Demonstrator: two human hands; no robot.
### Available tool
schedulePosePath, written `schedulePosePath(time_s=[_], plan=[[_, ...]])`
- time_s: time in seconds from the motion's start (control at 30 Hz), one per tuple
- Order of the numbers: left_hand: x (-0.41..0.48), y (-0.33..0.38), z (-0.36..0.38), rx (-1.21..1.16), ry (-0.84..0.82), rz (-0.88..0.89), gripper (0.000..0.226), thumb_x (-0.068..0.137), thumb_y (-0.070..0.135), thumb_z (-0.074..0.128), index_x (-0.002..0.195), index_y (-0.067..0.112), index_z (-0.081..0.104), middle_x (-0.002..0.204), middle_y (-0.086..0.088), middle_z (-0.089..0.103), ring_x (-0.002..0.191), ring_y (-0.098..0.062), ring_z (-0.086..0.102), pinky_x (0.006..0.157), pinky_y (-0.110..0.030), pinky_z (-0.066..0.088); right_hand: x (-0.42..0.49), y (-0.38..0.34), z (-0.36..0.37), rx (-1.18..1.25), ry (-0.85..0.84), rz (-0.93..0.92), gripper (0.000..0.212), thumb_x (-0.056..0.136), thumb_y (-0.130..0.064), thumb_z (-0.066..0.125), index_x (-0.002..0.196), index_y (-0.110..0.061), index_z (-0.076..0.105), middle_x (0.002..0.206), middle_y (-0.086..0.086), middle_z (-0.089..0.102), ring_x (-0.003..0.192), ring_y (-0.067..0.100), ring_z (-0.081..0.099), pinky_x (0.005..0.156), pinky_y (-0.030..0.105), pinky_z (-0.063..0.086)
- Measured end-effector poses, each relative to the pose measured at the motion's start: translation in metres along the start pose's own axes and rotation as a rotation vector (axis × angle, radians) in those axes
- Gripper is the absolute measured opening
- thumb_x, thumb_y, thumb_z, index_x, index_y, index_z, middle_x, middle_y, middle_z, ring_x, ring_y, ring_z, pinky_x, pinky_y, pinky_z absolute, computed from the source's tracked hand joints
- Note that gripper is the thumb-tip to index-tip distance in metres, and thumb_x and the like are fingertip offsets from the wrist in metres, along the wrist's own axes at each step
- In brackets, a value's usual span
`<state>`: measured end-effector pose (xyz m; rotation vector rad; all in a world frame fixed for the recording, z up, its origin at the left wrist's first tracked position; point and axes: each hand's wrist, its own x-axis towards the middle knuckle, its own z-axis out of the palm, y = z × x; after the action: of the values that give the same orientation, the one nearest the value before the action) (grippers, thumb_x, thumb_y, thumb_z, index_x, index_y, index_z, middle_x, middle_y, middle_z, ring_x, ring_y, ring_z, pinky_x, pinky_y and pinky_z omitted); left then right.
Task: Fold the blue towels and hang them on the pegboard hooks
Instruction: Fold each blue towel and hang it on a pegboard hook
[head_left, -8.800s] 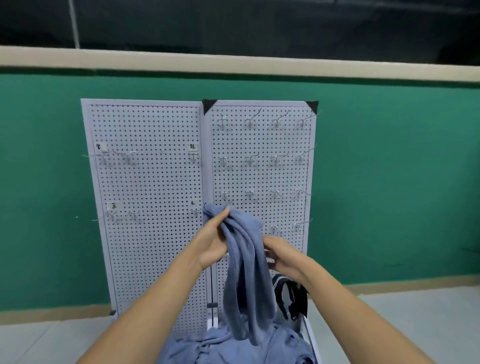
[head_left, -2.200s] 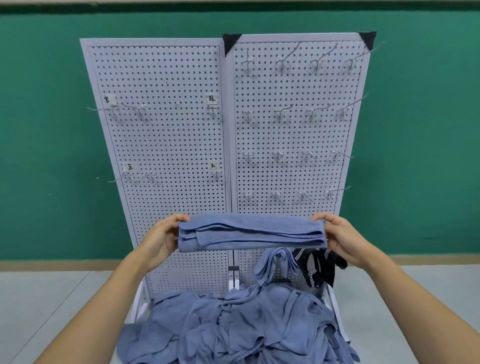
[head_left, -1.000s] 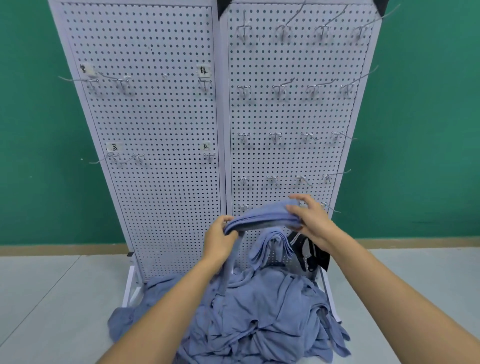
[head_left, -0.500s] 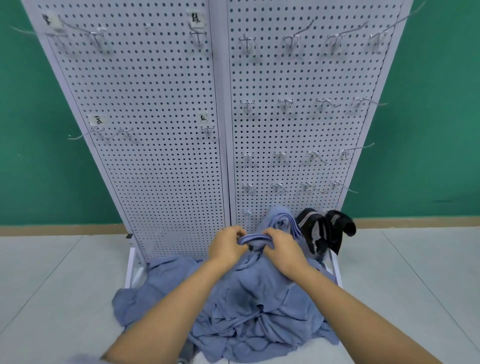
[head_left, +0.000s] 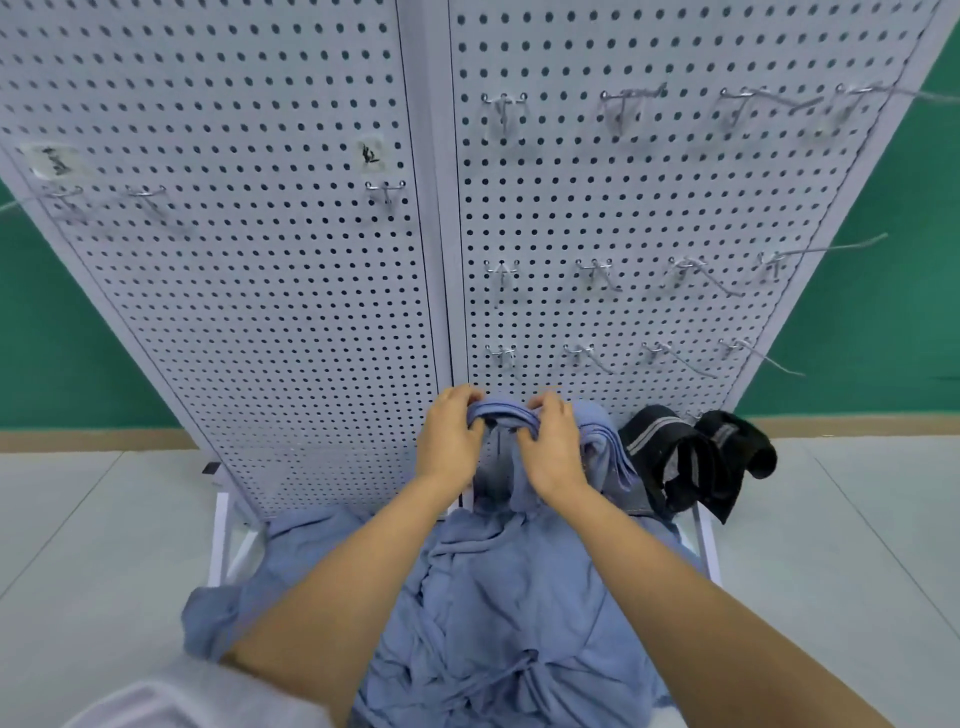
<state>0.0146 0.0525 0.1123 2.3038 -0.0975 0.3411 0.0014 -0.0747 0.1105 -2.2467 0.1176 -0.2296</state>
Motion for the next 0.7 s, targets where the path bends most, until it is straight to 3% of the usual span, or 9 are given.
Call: schedulePosePath(time_s=[0.13,0.2,0.3,0.4,0.5,0.57,0.63,0.7], plan=[[-0.004,-0.033,0.027,-0.061,-0.017,-0.03,0.022,0.086,-0.005,0.051,0.099,0.012,0.057,0.098,-0.001,0.058,0.087,-0.017,0.052,0.069,-0.025,0.038,0.002,0.029,0.021,-0.06,-0.105,0.058,0.023,0.091,-0.01,0.055,0.113,-0.008,0.048,0.107,0.01,0.06,0.089,0.027,0.057,0.068,0.034,0.042],[-0.005,-0.042,0.034,-0.06,0.01,-0.04,0.023,0.085,-0.006,0.051,0.1,0.01,0.058,0.098,0.0,0.061,0.086,-0.016,0.053,0.067,-0.021,0.035,0.001,0.033,0.023,-0.172,-0.16,0.086,0.024,0.094,-0.018,0.053,0.116,-0.011,0.047,0.102,0.007,0.061,0.092,0.03,0.059,0.064,0.032,0.039],[-0.003,-0.046,0.039,-0.129,0.041,-0.071,0.025,0.086,-0.007,0.05,0.103,0.009,0.057,0.101,-0.001,0.062,0.091,-0.016,0.056,0.074,-0.024,0.042,0.002,0.033,0.028,-0.094,-0.064,0.071,0.02,0.094,-0.013,0.051,0.114,-0.011,0.047,0.099,0.01,0.063,0.09,0.032,0.059,0.071,0.04,0.048],[-0.007,-0.045,0.041,-0.169,-0.084,-0.126,0.032,0.084,-0.012,0.046,0.109,0.006,0.054,0.1,-0.004,0.06,0.09,-0.018,0.055,0.077,-0.028,0.046,0.001,0.041,0.031,-0.052,-0.177,0.09,0.021,0.093,-0.008,0.05,0.114,-0.005,0.047,0.102,0.016,0.063,0.094,0.035,0.059,0.081,0.045,0.048],[-0.011,-0.049,0.033,-0.133,-0.238,-0.204,0.048,0.083,-0.014,0.052,0.126,0.006,0.048,0.114,-0.007,0.058,0.1,-0.022,0.056,0.088,-0.036,0.049,-0.006,0.049,0.019,-0.023,-0.306,0.112,0.032,0.091,-0.002,0.056,0.122,-0.003,0.049,0.107,0.021,0.062,0.1,0.034,0.059,0.084,0.039,0.048],[-0.016,-0.054,0.026,-0.117,-0.266,-0.276,0.052,0.083,-0.009,0.059,0.13,0.008,0.045,0.122,-0.009,0.056,0.107,-0.028,0.057,0.092,-0.04,0.049,-0.013,0.055,0.004,0.03,-0.345,0.127,0.037,0.091,-0.001,0.058,0.127,-0.003,0.049,0.11,0.02,0.063,0.098,0.028,0.059,0.081,0.028,0.049],[-0.026,-0.056,0.018,-0.084,-0.23,-0.364,0.048,0.086,-0.001,0.063,0.129,0.008,0.045,0.115,-0.008,0.055,0.101,-0.027,0.056,0.086,-0.037,0.049,-0.023,0.063,-0.011,0.052,-0.349,0.151,0.032,0.091,-0.002,0.057,0.123,-0.003,0.053,0.107,0.016,0.066,0.088,0.018,0.057,0.065,0.01,0.045],[-0.043,-0.057,0.015,-0.067,-0.186,-0.421,0.039,0.087,0.001,0.062,0.123,0.007,0.048,0.103,-0.006,0.054,0.09,-0.024,0.053,0.077,-0.034,0.046,-0.035,0.075,-0.022,0.032,-0.347,0.168,0.024,0.092,-0.003,0.055,0.115,-0.005,0.057,0.097,0.013,0.067,0.084,0.015,0.056,0.059,0.009,0.042]])
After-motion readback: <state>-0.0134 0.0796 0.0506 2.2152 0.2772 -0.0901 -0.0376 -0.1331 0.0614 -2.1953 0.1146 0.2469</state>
